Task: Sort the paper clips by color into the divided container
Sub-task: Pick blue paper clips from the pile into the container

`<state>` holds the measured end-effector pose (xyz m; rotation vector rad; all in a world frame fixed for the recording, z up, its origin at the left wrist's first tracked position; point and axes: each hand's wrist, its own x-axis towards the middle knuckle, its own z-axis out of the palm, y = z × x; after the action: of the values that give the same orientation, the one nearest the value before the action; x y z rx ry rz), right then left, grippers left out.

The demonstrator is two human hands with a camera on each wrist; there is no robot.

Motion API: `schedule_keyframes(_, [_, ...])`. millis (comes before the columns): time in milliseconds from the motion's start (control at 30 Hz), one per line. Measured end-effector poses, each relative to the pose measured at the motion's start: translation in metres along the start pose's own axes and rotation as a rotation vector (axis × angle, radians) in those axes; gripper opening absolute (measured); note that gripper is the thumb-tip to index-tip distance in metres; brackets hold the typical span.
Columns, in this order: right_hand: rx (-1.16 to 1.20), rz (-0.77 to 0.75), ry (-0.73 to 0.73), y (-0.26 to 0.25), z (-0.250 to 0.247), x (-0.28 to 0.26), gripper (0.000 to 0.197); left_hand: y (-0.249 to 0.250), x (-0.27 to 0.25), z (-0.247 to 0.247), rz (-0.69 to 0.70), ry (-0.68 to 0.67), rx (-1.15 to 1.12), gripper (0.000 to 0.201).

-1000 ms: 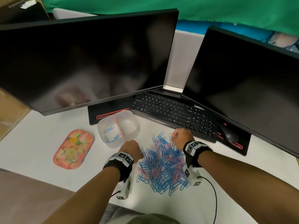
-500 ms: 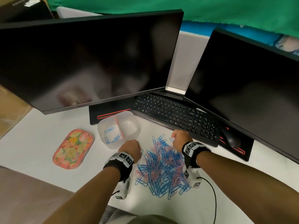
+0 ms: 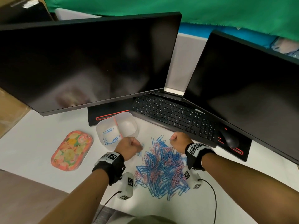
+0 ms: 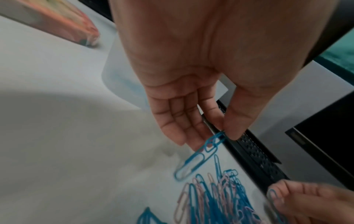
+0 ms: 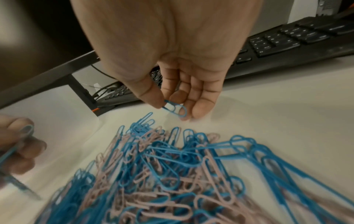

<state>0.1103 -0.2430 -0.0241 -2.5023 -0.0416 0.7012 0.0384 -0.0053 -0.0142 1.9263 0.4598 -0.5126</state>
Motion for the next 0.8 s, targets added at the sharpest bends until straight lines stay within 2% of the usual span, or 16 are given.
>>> schedule_keyframes(167, [0.157, 0.011, -0.084, -0.008, -0.004, 0.004, 0.018, 0.002, -0.003, 0.003, -0.049, -0.041, -0.205, 0.019])
schedule_keyframes(300, [0.296, 0.054, -0.093, -0.017, -0.003, 0.007, 0.023, 0.009, -0.005, 0.005, -0.236, -0.055, -0.287, 0.025])
schedule_keyframes(367, [0.296, 0.045, -0.093, -0.022, -0.002, 0.009, 0.021, 0.009, -0.004, 0.004, -0.297, -0.039, -0.245, 0.023])
schedule_keyframes(433, [0.209, 0.009, -0.081, -0.025, -0.002, 0.011, 0.016, 0.010, -0.004, 0.004, -0.317, -0.035, -0.193, 0.011])
schedule_keyframes(500, [0.095, -0.048, -0.072, -0.027, 0.000, 0.012, 0.013, 0.010, -0.002, 0.006, -0.285, -0.055, -0.112, 0.006])
schedule_keyframes(633, [-0.112, -0.169, -0.014, -0.034, 0.005, 0.014, 0.028, 0.018, 0.004, 0.012, -0.169, -0.011, 0.083, 0.022])
schedule_keyframes(800, [-0.309, -0.319, -0.006, -0.028, 0.016, 0.029, 0.047, 0.031, 0.019, 0.026, -0.098, 0.054, 0.247, 0.010])
